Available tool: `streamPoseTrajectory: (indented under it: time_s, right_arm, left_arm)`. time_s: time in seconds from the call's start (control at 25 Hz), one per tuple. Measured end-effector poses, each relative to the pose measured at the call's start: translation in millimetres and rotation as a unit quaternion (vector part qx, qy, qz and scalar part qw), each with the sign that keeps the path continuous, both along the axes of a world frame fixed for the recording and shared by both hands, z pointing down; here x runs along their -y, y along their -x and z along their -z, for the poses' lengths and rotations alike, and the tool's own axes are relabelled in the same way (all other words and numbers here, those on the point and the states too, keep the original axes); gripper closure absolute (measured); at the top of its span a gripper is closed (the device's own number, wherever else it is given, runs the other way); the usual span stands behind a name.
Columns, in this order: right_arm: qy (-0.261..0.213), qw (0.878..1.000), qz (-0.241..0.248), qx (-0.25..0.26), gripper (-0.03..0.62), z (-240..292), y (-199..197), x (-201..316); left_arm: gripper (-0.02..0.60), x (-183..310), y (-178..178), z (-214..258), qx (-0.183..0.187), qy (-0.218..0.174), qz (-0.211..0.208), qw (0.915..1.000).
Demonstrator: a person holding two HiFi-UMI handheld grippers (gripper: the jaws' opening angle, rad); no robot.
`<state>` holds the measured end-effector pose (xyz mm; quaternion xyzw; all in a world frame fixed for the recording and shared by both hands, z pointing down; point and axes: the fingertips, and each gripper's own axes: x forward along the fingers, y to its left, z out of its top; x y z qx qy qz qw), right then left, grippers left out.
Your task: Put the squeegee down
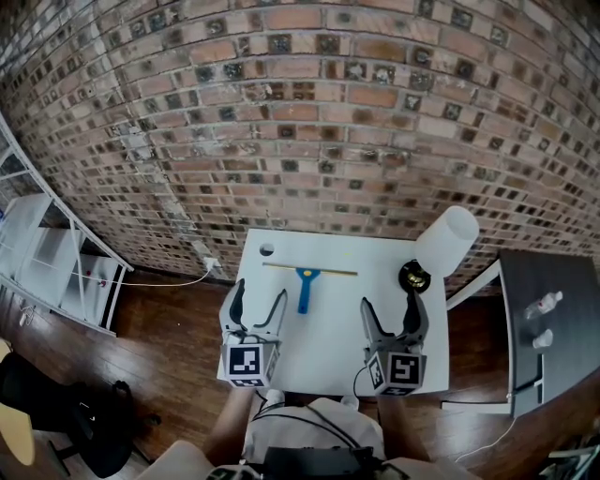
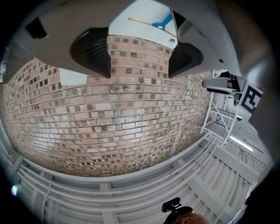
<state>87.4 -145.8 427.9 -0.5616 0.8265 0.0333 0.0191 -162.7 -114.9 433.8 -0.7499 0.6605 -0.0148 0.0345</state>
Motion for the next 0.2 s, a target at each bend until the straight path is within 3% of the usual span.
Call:
streamPoseTrajectory:
  time_s: [0.2]
  right_arm:
    - [0.001,1.0,0.003,0.001,0.157,-3.4,-0.7,4.6]
  left_arm:
    - [0.235,5.4,3.3,-9.8,0.009,0.008,0.002,0.9999]
